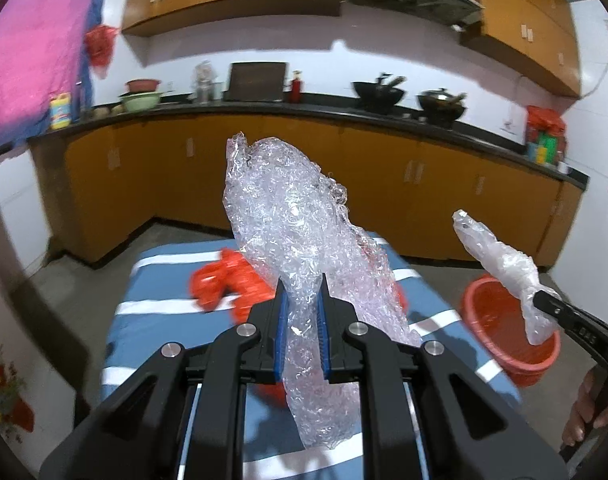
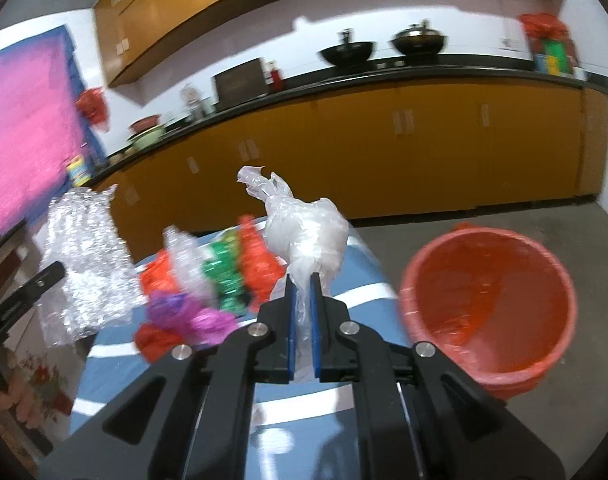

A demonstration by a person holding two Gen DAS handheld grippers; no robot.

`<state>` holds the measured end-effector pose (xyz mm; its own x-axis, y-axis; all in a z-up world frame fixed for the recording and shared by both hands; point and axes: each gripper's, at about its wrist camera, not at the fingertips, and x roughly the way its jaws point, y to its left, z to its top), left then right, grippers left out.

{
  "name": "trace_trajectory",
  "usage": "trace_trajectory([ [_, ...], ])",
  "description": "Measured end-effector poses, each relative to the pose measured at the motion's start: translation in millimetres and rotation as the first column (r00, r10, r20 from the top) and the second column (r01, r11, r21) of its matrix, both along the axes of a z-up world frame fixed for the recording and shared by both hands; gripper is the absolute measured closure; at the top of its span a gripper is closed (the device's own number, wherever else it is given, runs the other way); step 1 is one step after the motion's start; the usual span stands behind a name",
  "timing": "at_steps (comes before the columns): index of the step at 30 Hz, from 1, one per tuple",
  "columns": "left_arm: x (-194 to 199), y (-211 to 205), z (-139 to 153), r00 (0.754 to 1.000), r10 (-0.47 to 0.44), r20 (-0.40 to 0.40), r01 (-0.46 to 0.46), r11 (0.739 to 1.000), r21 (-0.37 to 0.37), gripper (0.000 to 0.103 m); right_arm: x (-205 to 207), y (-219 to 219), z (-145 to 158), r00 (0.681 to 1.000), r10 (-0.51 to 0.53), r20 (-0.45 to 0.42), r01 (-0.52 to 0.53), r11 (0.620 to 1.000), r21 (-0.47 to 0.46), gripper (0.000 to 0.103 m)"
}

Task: Collect trash
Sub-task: 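Carry both held items over the orange wastebasket and open both tools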

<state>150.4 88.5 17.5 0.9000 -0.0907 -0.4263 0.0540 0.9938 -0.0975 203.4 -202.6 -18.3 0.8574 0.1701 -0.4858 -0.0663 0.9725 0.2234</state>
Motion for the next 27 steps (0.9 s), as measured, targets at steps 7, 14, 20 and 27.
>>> trace_trajectory([
  [7, 21, -84, 3, 0.986, -0.164, 0.021, 0.164, 0.986, -0.032, 0.09, -6, -84, -3, 0.983, -0.183, 0.009, 0.184, 0.983, -0.016, 0.095],
  [14, 49, -178, -11, 0.946, -0.322, -0.021, 0.322, 0.947, -0.018, 0.09, -9, -154, -17, 0.951, -0.307, -0.035, 0.306, 0.952, -0.026, 0.095],
  [20, 68, -235, -34, 0.914, -0.396, -0.085, 0.398, 0.917, 0.003, 0.09, -3, -185, -37, 0.935, -0.346, -0.07, 0.345, 0.938, -0.035, 0.095],
  [27, 83, -266, -58, 0.891, -0.425, -0.159, 0.435, 0.9, 0.03, 0.09, 19, -202, -50, 0.927, -0.361, -0.1, 0.362, 0.932, -0.01, 0.095],
])
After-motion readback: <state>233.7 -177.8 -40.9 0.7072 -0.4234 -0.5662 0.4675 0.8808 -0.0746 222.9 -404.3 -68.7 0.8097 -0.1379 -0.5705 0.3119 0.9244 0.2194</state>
